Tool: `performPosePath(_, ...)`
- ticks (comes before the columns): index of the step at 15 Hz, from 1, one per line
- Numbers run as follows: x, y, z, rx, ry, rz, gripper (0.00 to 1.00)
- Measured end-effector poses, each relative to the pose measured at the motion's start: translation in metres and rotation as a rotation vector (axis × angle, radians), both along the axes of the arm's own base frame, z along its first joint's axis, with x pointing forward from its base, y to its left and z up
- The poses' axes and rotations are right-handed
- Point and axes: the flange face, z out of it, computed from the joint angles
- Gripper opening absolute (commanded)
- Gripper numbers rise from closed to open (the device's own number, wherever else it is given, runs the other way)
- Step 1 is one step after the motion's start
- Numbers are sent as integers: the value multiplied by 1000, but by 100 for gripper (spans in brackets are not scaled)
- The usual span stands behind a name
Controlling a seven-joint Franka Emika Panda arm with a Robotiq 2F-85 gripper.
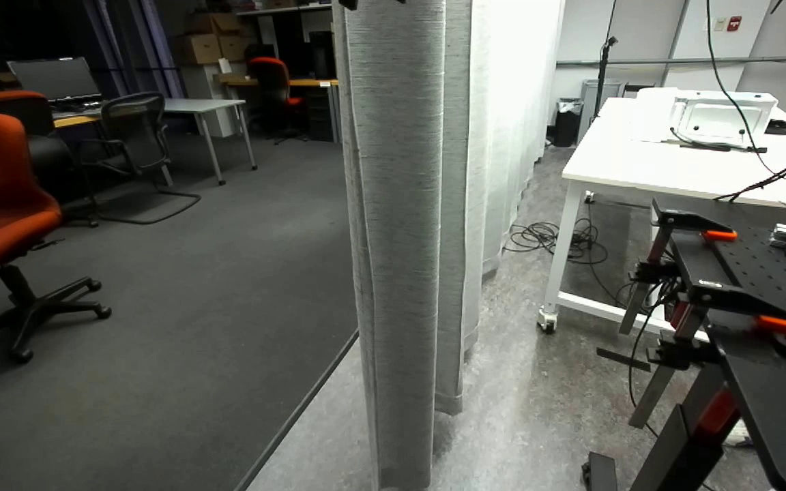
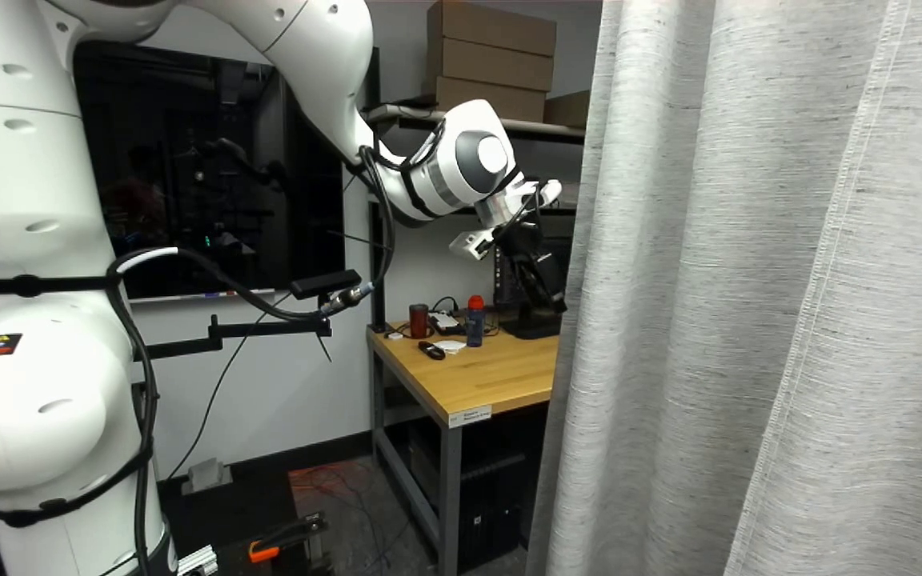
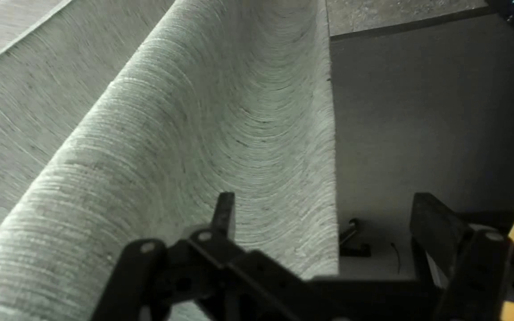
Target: Pull the curtain open to the right
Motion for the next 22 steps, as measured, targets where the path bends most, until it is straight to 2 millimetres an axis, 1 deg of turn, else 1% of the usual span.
performPosePath(3, -2, 10, 1, -8, -10, 21, 100)
performPosePath(7, -2, 12, 2, -12, -36, -16, 100)
performPosePath(11, -1, 13, 4, -12, -89, -90, 100)
performPosePath(12, 4, 8, 7, -13, -102, -109, 100)
performPosePath(16, 44, -35, 29, -8, -156, -194, 100)
performPosePath(17, 53, -43, 32, -6, -166, -213, 100)
performPosePath(18, 61, -48, 35, -2, -174, -233, 75)
performPosePath(19, 68, -52, 37, 2, -181, -250, 72)
performPosePath(21, 78, -55, 38, 7, -190, -275, 58)
performPosePath(22, 82, -55, 38, 10, -194, -282, 49)
